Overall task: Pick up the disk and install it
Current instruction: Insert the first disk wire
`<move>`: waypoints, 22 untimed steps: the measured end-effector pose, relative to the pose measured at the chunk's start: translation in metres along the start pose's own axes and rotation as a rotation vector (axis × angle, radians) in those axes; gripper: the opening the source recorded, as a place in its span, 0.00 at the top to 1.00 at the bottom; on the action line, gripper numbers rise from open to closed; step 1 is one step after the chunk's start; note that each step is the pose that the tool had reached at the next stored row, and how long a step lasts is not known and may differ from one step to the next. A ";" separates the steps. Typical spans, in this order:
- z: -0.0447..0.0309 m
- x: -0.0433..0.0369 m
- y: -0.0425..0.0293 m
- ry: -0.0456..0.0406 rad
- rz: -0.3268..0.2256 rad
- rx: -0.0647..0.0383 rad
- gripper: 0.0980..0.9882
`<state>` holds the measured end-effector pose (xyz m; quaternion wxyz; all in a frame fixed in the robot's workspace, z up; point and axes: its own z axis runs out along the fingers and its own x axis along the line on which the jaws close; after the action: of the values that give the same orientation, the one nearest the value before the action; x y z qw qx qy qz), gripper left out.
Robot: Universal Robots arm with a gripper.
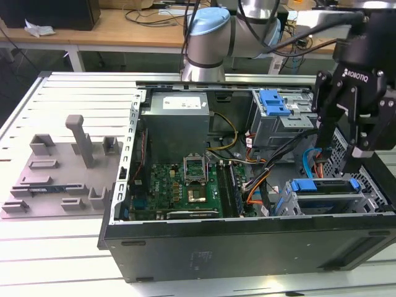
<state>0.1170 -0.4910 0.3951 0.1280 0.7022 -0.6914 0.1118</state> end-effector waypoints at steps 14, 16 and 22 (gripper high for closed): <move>-0.0098 -0.0299 -0.0001 0.1797 0.051 0.017 0.58; -0.0143 -0.0451 -0.0005 0.1860 0.053 0.022 0.58; -0.0224 -0.0748 -0.0028 0.1932 0.057 0.030 0.58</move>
<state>0.1188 -0.4130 0.3911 0.1803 0.6700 -0.6937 0.1930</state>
